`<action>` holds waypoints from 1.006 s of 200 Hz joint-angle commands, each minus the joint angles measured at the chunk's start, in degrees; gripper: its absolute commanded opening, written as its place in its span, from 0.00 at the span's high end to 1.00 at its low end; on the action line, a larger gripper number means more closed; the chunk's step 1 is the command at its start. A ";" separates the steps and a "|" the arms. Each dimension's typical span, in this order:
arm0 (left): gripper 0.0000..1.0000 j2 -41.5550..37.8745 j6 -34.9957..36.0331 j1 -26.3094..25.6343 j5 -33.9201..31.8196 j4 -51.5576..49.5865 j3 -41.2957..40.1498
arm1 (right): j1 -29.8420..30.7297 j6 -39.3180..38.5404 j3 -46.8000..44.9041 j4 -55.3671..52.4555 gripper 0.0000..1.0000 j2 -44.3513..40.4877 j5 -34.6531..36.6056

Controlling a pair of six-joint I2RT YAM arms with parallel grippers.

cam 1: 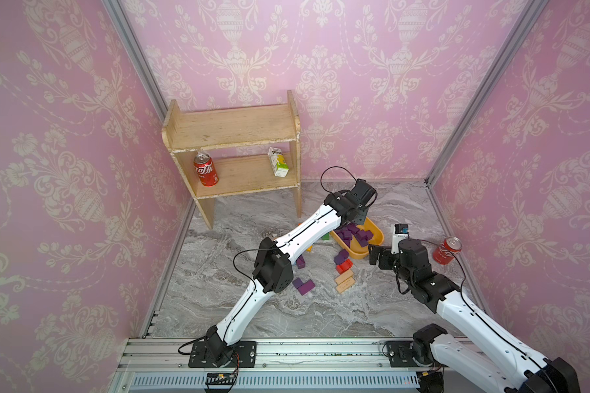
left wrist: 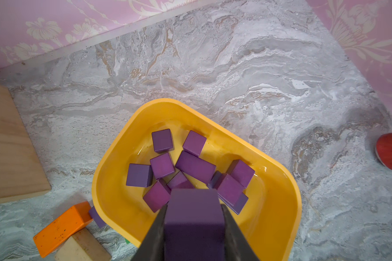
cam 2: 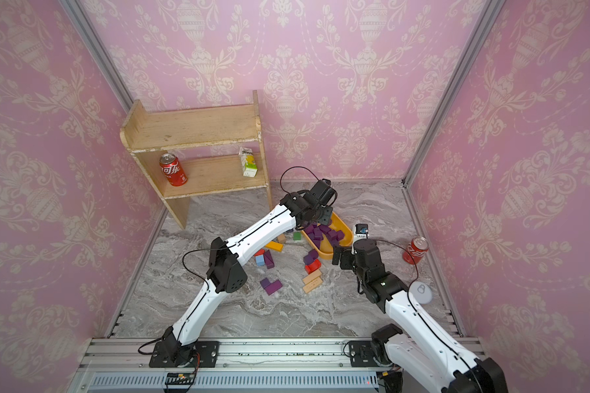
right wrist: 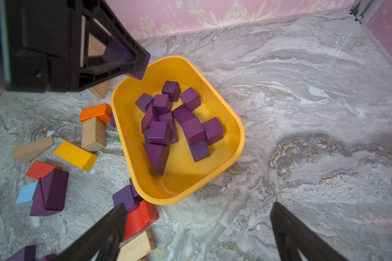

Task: Pick purple bricks into the storage bin
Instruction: Place the building block in the storage box.

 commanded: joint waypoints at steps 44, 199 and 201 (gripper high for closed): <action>0.72 4.25 -1.66 3.35 1.72 -2.19 2.78 | 0.18 0.72 -1.64 -0.71 0.00 -4.29 1.98; 0.17 6.33 0.58 4.41 -1.24 -4.77 7.29 | 0.24 -0.09 -1.22 -0.89 0.00 -2.79 2.18; 0.17 6.26 0.61 4.47 -1.36 -4.83 7.27 | 0.21 -0.14 -1.17 -0.92 0.00 -2.84 2.18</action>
